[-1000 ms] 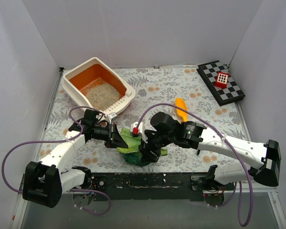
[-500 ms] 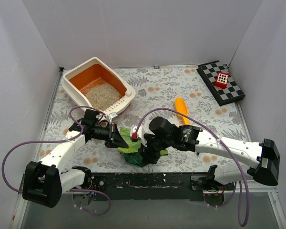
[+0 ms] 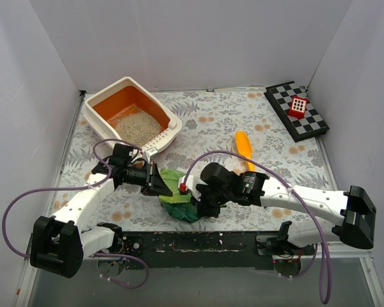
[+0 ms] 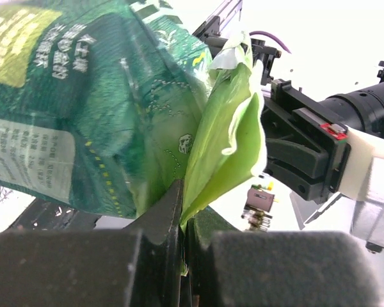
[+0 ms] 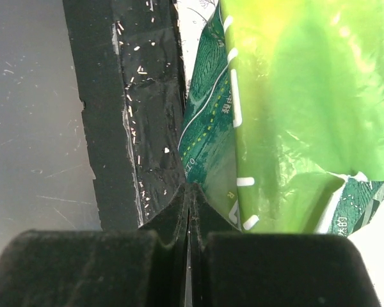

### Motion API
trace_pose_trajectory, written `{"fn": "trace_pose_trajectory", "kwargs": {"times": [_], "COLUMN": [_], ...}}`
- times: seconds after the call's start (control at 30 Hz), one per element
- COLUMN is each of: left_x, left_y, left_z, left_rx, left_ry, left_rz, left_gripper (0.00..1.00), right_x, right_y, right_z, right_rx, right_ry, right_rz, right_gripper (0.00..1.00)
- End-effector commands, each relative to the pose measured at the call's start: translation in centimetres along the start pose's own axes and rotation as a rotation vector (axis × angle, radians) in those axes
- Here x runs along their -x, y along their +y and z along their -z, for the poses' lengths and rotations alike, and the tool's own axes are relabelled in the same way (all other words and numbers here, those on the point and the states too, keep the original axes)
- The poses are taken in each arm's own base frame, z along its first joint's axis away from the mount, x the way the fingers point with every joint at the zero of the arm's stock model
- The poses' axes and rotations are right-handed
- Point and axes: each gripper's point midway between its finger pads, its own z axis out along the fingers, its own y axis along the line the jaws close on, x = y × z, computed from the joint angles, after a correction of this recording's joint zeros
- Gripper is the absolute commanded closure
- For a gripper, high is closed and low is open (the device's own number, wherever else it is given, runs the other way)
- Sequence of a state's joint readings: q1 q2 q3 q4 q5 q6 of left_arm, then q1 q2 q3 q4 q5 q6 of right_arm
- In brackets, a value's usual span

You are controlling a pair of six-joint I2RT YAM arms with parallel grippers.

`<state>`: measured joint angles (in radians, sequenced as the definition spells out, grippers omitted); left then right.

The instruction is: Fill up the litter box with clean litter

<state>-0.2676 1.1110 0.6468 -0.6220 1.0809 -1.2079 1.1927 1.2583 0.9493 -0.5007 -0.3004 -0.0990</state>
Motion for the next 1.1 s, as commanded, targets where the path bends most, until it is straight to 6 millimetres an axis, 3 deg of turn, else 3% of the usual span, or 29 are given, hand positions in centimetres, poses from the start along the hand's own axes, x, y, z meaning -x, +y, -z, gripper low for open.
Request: {"fn": "trace_pose_trajectory", "kwargs": {"times": [0.0,0.03,0.13,0.3,0.43,0.53,0.67,0.8,1.07], "left_x": [2.1,2.7,3.6,3.5,2.8,2.4,1.7,1.5,1.3], "left_y": [-3.0,-3.9,-5.5,-4.6,-3.7,-2.4,-1.1,-0.7,-0.8], "left_z": [1.2,1.6,2.5,2.1,1.7,1.3,0.8,0.7,0.6], "left_rx": [-0.003,0.002,0.027,0.025,0.017,0.038,0.047,0.048,0.038], "left_ry": [-0.070,-0.102,-0.143,-0.133,-0.118,-0.099,-0.066,-0.057,-0.043], "left_rz": [-0.169,-0.225,-0.325,-0.288,-0.245,-0.196,-0.145,-0.125,-0.120], "left_gripper": [0.95,0.89,0.89,0.94,1.00,1.00,1.00,1.00,1.00], "right_x": [-0.3,-0.1,0.0,1.4,3.6,5.3,7.2,7.3,6.8], "right_y": [-0.6,-0.6,-0.5,0.3,1.9,2.8,3.5,2.5,-1.2], "right_z": [0.7,0.9,1.1,2.4,5.0,7.4,9.7,9.7,6.9], "right_rx": [-0.051,-0.057,-0.059,-0.042,0.000,0.011,0.009,-0.036,-0.168], "right_ry": [0.000,-0.008,-0.025,-0.062,-0.100,-0.143,-0.193,-0.171,-0.121], "right_rz": [-0.012,-0.015,-0.012,-0.022,-0.010,0.023,0.082,0.117,0.159], "right_gripper": [0.99,0.99,0.99,0.99,0.66,0.49,0.41,0.39,0.38]}}
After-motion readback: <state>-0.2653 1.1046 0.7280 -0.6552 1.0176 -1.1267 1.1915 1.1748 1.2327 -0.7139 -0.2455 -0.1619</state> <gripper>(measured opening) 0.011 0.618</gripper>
